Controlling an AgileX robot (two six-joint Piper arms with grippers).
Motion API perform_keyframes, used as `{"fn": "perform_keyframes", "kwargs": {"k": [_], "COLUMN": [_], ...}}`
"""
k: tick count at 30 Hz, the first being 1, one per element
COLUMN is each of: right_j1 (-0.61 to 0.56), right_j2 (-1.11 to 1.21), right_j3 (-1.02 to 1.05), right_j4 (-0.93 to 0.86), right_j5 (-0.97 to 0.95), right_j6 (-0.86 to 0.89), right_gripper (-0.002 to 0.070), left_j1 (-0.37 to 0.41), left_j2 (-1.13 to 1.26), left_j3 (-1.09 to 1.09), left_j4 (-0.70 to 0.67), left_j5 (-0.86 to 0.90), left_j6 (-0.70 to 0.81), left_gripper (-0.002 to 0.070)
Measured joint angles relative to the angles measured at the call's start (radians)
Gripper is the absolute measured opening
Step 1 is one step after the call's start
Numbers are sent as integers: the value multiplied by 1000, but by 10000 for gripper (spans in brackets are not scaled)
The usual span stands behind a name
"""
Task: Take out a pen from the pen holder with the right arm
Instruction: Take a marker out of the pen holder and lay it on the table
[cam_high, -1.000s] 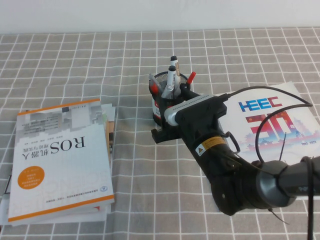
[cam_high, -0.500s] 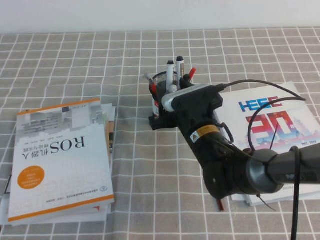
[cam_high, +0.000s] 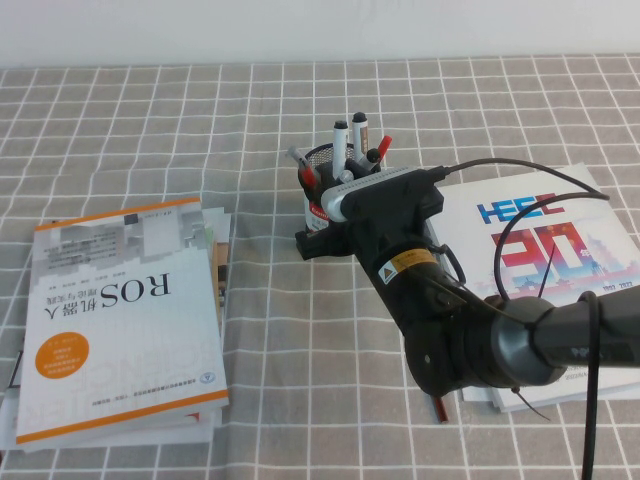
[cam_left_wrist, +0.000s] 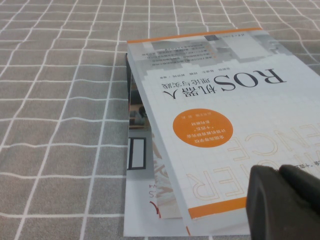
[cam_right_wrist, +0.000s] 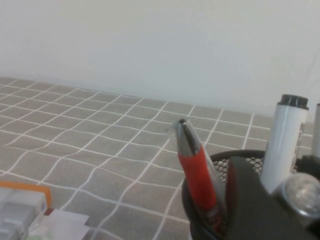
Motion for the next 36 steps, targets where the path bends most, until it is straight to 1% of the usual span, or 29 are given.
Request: {"fn": "perform_keyframes", "kwargs": {"k": [3,5,15,24,32,36], "right_j1": [0,0,-1,-2,-2,-2], "right_j2": [0,0,-25,-132,-307,-432], "right_j3": [0,0,0,0,0,0], "right_j4": [0,-2,-3,-17,-23,-26], "right_j5": [4,4,51,115,257,423], "right_j6": [0,0,2,-24,-101,-138], "right_gripper": [120,97,95,95,95,95], "left_j1": [0,0,0,0,0,0], "left_j2": [0,0,0,0,0,0], "left_j3": [0,0,0,0,0,0], "left_j4": [0,0,0,0,0,0], "left_j5": [0,0,0,0,0,0], "left_j6": [0,0,0,0,0,0], "left_gripper": [-3,-3,-3,-3,-3,-3]}}
